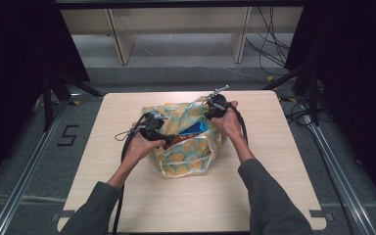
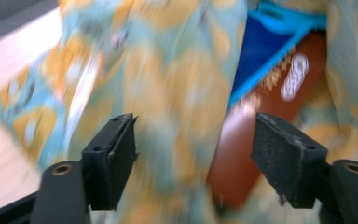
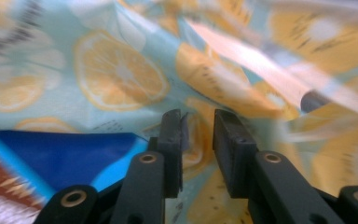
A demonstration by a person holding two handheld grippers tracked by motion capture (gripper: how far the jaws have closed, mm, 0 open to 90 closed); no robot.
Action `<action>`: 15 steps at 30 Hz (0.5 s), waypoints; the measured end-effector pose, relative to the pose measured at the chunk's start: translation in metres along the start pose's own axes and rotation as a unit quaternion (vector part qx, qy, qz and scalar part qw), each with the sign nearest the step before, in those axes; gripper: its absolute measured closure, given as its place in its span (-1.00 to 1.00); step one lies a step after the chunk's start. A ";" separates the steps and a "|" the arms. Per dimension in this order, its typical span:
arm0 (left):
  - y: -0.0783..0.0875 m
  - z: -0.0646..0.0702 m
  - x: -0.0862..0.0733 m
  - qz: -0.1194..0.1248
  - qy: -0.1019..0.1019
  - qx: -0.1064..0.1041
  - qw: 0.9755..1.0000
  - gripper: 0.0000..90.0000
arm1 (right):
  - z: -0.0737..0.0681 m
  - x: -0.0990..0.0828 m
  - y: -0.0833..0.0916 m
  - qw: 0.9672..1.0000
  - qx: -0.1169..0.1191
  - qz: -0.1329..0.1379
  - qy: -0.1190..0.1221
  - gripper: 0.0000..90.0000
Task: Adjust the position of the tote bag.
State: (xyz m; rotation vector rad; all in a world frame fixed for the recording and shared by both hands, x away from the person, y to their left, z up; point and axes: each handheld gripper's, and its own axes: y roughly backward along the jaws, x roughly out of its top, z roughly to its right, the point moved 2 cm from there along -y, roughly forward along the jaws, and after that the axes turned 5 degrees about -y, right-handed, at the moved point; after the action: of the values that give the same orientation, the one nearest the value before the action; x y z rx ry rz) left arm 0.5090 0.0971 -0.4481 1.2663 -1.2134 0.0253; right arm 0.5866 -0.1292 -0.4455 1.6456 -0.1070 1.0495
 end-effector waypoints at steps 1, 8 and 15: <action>-0.005 0.003 0.005 0.006 -0.008 0.009 1.000 -0.27 | -0.002 0.001 0.006 1.000 0.003 0.007 0.007 0.56; -0.035 0.015 0.024 -0.056 -0.047 0.019 0.997 -0.18 | -0.028 -0.012 0.039 0.997 0.075 0.015 0.005 0.54; -0.050 -0.003 0.033 -0.066 -0.071 0.037 0.995 0.85 | -0.064 -0.049 0.027 0.990 0.107 -0.044 0.083 0.64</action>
State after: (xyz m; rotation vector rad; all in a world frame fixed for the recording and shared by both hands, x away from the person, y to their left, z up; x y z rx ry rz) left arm 0.5559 0.0611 -0.4595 1.4299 -1.2564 -0.1183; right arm 0.5055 -0.1076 -0.4594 1.7285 0.1936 1.1570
